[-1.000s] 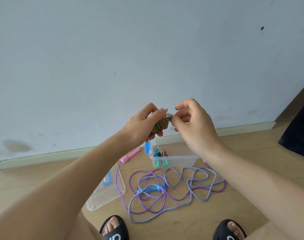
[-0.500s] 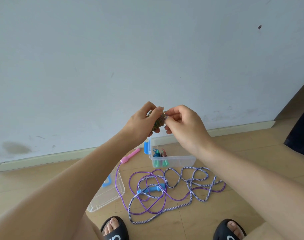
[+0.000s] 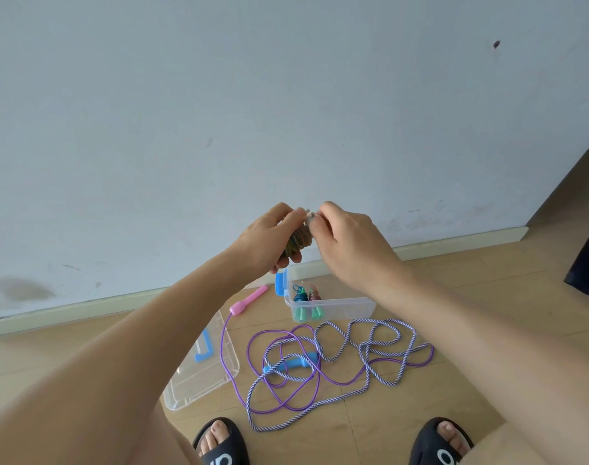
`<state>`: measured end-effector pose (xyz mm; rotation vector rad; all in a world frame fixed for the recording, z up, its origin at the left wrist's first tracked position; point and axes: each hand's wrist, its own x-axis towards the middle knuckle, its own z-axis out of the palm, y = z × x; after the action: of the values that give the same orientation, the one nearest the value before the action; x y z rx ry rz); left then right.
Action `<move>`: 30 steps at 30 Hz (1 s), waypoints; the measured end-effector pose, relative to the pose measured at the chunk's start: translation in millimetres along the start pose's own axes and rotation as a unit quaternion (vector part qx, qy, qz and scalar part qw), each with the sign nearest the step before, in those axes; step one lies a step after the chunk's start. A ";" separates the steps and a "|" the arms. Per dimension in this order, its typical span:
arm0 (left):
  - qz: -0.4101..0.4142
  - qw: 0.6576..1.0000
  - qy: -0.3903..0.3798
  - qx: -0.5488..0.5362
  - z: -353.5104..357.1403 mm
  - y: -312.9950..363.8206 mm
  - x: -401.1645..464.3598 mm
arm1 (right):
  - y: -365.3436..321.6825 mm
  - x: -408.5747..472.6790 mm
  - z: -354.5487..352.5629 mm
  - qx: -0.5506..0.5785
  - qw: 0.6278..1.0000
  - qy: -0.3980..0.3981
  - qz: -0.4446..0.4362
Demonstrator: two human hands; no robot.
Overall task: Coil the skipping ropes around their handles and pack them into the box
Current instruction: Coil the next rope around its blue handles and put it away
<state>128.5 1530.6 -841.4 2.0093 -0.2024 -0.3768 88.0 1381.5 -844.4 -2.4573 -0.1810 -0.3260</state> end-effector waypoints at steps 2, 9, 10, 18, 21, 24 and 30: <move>-0.006 1.000 -0.015 0.001 2.6 -0.2 1.7 | 2.2 3.0 -0.5 -0.008 1.000 0.006 0.004; -0.057 0.997 -0.012 -0.043 4.0 -5.8 17.7 | 5.4 6.1 2.2 -0.118 0.990 -0.011 -0.073; -0.065 0.997 -0.018 -0.045 4.7 -6.8 20.1 | 5.9 5.4 2.6 -0.121 0.989 -0.016 -0.077; -0.066 0.994 -0.005 -0.090 22.4 -14.9 38.7 | 18.4 14.9 6.4 0.117 0.985 -0.049 0.115; -0.087 0.983 -0.040 -0.156 32.1 -16.8 48.6 | 23.3 20.4 7.3 0.270 0.923 -0.099 0.255; -0.136 0.962 -0.054 -0.231 40.3 -17.5 52.8 | 32.7 24.9 10.4 0.354 0.873 -0.191 0.275; -0.202 0.937 -0.121 -0.257 47.1 -33.0 68.9 | 81.0 37.1 33.8 0.392 0.835 -0.200 0.329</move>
<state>175.8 1485.0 -902.6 1.4711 0.1528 -0.8479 146.8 1340.8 -907.3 -1.5893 0.3109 0.4894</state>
